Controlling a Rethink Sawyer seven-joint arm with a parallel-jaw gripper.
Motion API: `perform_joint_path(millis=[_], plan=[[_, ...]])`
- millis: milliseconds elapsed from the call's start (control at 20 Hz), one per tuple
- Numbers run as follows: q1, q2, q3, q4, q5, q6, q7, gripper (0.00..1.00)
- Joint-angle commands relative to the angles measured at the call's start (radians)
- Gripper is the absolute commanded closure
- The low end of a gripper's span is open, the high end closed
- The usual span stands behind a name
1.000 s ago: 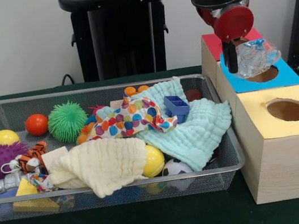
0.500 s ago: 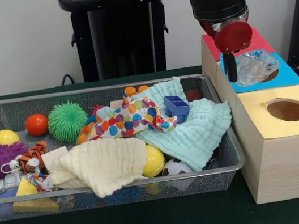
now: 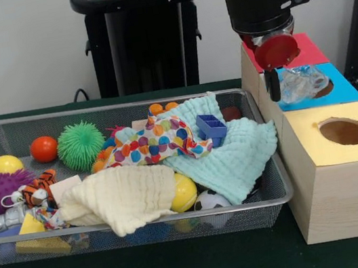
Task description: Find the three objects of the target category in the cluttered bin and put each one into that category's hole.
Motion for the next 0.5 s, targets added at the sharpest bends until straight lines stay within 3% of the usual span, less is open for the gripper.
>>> perform_joint_path(millis=[50, 500], plan=[[0.007, 0.000, 0.099, 0.101, 0.042, -0.042, 0.150, 1.00], [0.030, -0.017, 0.089, 0.099, 0.046, -0.019, 0.182, 1.00]])
